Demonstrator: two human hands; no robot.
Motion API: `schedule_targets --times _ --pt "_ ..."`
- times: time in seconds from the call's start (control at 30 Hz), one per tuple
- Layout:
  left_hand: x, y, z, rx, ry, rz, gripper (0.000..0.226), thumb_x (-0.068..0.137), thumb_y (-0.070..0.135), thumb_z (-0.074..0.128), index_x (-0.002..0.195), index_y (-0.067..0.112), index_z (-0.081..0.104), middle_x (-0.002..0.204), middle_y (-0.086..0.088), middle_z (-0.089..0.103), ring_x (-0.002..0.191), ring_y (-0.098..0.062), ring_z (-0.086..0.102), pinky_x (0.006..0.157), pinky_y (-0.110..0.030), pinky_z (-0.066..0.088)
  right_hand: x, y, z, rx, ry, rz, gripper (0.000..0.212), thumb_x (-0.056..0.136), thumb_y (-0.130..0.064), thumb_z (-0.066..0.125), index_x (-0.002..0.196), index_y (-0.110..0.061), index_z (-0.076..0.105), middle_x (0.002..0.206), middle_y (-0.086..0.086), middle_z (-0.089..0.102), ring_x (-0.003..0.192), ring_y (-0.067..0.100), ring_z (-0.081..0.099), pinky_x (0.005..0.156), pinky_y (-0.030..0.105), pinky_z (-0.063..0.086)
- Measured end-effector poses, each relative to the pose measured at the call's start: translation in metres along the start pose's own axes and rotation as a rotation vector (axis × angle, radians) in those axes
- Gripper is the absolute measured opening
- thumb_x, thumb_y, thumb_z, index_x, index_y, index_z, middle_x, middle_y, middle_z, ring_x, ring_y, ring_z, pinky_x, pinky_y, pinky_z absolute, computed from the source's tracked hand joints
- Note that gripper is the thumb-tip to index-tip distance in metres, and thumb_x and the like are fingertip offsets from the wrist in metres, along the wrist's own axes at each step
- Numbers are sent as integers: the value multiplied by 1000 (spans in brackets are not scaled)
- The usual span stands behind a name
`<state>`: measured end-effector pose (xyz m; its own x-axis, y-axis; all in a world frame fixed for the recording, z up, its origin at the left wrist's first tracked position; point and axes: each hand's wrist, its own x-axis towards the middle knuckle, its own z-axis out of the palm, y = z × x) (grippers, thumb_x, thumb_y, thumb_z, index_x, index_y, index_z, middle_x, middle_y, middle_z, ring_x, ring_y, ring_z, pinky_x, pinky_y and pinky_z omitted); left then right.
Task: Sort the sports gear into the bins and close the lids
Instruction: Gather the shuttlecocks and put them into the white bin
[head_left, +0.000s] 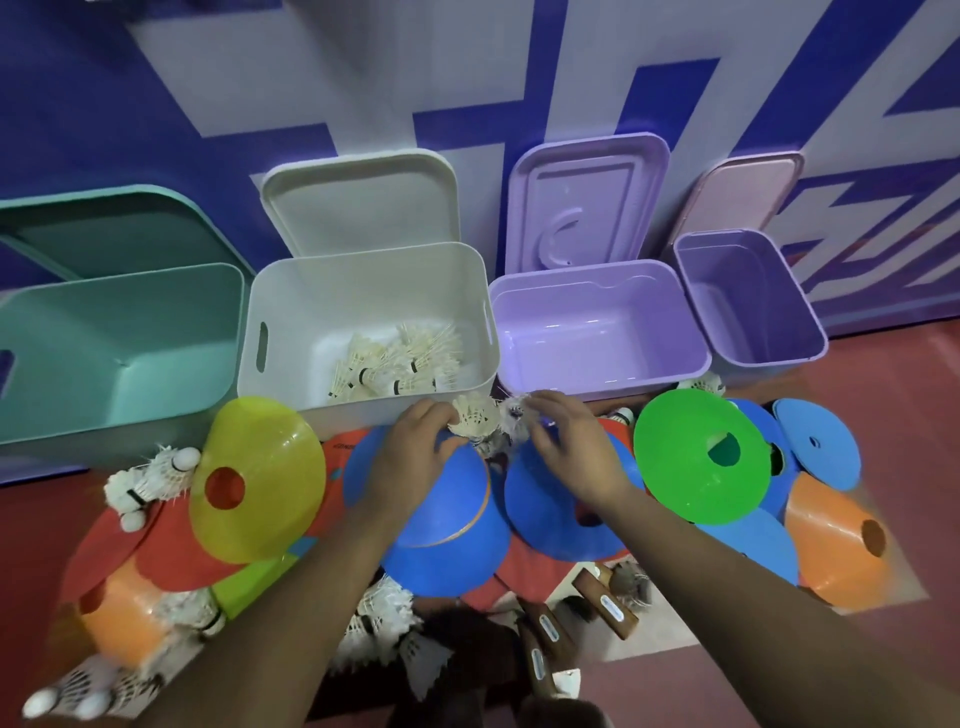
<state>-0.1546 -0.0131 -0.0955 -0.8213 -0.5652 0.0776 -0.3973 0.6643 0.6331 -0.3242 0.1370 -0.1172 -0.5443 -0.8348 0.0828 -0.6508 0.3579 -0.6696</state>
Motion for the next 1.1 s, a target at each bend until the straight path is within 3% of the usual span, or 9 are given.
schedule_targets --times 0.07,0.13,0.2,0.3,0.37,0.47,0.67,0.77,1.1 --pt "-6 4 -5 -49 5 10 9 87 13 69 90 8 63 92 -4 54 79 -8 49 74 -9 36 0 -10 -10 169 40 54 32 92 -20 62 123 -10 63 125 -1 60 117 15 56 102 17 38" --pt "-11 5 -10 -102 8 -34 4 90 13 66 92 9 64 93 -4 52 81 -5 49 77 -4 33 1 -22 -20 368 82 127 37 90 -28 64 125 -17 60 125 -12 56 115 13 57 99 17 42" --pt "-13 9 -15 -172 6 -102 2 93 16 63 94 17 63 94 0 51 84 -2 51 79 -6 36 3 -34 -30 512 132 204 37 88 -31 68 123 -22 59 123 -14 55 113 12 58 95 25 47" --pt "-17 23 -25 -323 -47 -168 5 95 13 59 92 17 56 73 7 49 64 1 50 65 -12 40 9 -58 -52 651 189 324 44 84 -30 75 124 -20 58 125 -6 58 110 8 58 84 16 49" --pt "-19 33 -31 -399 -66 -197 6 95 9 59 91 10 53 65 5 46 56 3 48 58 -12 36 13 -75 -68 783 177 379 45 81 -29 78 121 -19 60 111 -2 64 90 4 63 66 13 49" --pt "-17 44 -39 -483 -40 -216 13 91 9 64 90 8 51 69 -4 47 54 1 49 56 -12 38 17 -94 -76 925 27 398 41 78 -29 80 113 -18 62 82 5 66 67 13 59 58 29 49" --pt "-25 61 -61 -650 100 -241 52 80 20 76 119 40 47 103 1 53 86 -9 61 75 -20 52 16 -106 -69 677 -110 278 21 84 -33 71 91 -14 65 69 4 58 54 15 47 47 22 38" --pt "-28 56 -71 -579 131 -274 53 83 13 75 124 30 48 108 6 54 92 -11 58 80 -21 48 14 -115 -65 601 -209 190 17 90 -26 65 78 -15 62 59 -14 52 52 6 44 53 18 36" --pt "18 19 -121 -229 153 -215 36 81 22 75 114 19 61 112 8 64 100 -12 60 87 -24 47 62 -154 -29 323 -195 157 15 98 -30 51 97 -15 53 79 -8 55 74 14 52 71 28 37"
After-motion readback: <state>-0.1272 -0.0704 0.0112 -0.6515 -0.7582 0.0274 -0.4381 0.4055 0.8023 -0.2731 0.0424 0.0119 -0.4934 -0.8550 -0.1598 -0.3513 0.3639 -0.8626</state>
